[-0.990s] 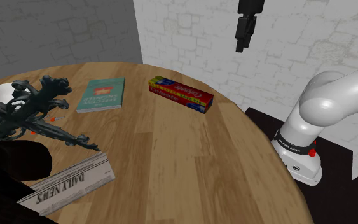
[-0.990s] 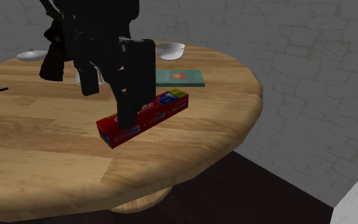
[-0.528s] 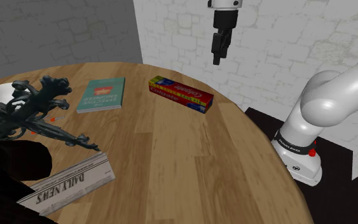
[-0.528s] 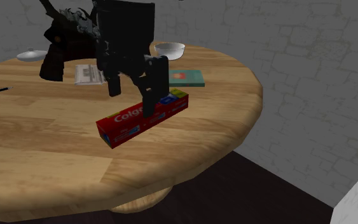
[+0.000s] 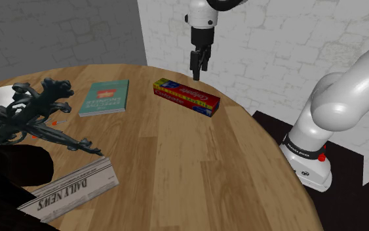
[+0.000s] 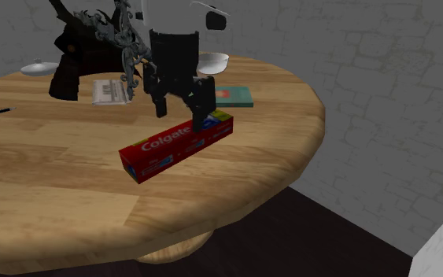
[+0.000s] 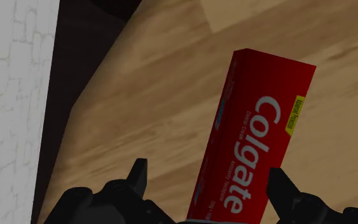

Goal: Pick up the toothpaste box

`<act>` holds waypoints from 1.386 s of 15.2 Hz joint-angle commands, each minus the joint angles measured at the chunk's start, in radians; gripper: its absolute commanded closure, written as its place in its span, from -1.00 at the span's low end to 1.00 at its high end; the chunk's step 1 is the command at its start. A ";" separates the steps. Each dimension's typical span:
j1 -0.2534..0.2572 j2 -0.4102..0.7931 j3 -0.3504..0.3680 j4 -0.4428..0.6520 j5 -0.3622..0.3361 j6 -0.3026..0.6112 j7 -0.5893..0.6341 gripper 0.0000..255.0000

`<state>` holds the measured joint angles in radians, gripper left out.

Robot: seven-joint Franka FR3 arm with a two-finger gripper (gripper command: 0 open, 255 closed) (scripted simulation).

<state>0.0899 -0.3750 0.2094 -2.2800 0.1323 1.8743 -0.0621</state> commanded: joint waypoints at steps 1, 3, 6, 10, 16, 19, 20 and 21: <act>0.010 0.069 0.031 0.025 -0.012 0.055 0.021 -1.00; 0.018 0.135 0.059 0.059 -0.031 0.095 0.043 -1.00; 0.025 0.192 0.079 0.079 -0.051 0.137 0.062 -1.00; 0.026 0.210 0.082 0.042 -0.054 0.192 0.064 -1.00; 0.027 0.222 0.086 0.019 -0.056 0.227 0.068 1.00; 0.028 0.222 0.086 0.019 -0.056 0.227 0.069 1.00; 0.028 0.223 0.086 0.019 -0.056 0.228 0.069 1.00; 0.028 0.222 0.086 0.019 -0.056 0.227 0.069 1.00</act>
<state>0.1167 -0.1541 0.2946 -2.2590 0.0757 2.1014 0.0079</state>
